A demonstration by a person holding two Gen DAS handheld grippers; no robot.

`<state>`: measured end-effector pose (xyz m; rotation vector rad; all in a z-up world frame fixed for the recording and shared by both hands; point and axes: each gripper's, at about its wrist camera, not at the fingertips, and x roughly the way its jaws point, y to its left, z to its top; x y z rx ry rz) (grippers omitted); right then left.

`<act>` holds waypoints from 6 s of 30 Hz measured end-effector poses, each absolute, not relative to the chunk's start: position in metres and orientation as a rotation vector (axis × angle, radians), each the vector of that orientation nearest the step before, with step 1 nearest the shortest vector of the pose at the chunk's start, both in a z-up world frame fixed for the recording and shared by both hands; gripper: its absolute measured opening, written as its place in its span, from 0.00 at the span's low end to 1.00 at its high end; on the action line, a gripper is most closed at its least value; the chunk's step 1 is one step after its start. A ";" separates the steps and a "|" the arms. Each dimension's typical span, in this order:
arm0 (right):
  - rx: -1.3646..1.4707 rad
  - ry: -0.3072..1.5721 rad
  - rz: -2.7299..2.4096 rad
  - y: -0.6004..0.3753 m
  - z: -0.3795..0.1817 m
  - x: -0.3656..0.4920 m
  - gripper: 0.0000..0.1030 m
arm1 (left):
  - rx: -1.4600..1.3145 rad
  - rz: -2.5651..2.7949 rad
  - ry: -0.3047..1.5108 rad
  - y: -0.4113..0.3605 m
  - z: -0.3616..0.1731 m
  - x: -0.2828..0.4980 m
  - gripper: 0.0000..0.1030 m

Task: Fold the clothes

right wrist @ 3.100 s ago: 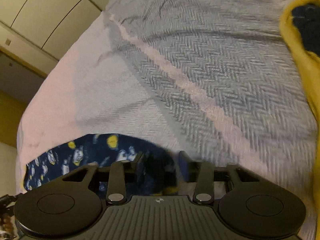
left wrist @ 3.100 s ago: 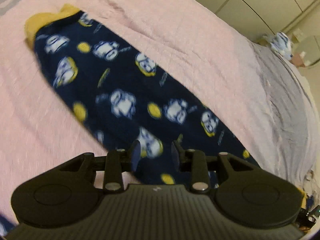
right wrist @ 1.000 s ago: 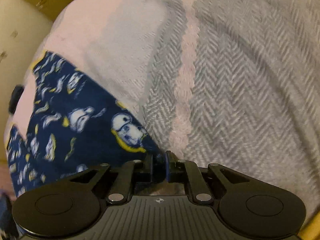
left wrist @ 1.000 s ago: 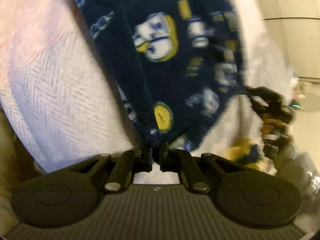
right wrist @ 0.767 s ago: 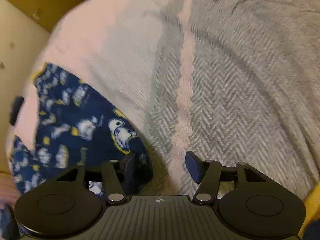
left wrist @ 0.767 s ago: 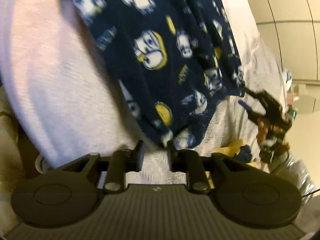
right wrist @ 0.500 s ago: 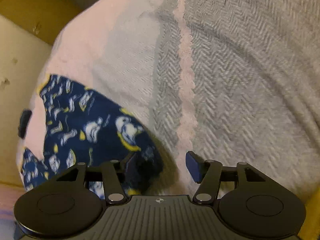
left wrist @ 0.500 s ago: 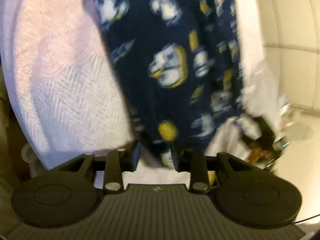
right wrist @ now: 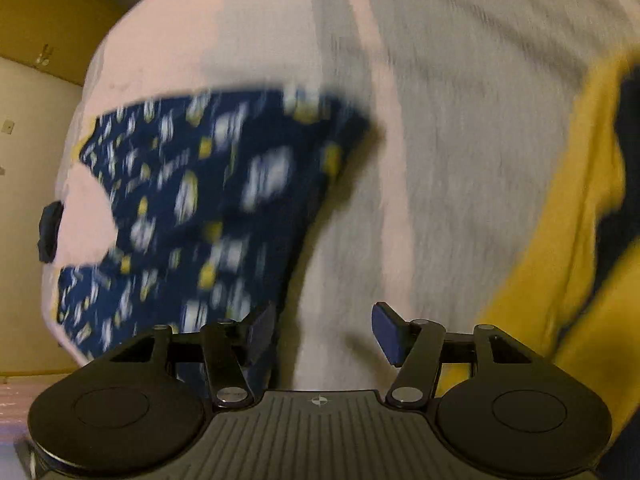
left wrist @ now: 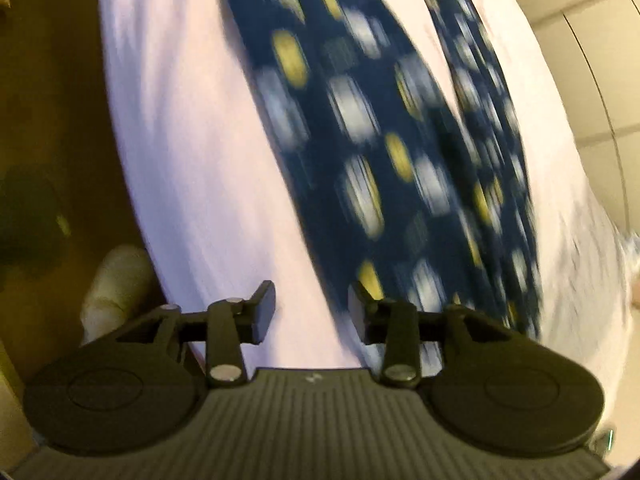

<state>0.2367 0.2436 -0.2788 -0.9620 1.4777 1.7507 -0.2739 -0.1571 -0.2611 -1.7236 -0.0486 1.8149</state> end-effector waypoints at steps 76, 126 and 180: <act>-0.437 1.291 1.102 0.100 -0.272 0.102 0.43 | -0.888 1.848 0.684 0.111 -0.295 -0.794 0.05; -0.850 0.977 1.558 -0.126 -0.119 0.005 0.76 | -0.916 1.594 0.831 -0.175 -0.082 -0.361 0.40; -0.926 0.740 1.668 -0.200 -0.062 -0.033 0.81 | -0.878 1.766 0.825 -0.301 -0.049 -0.386 0.45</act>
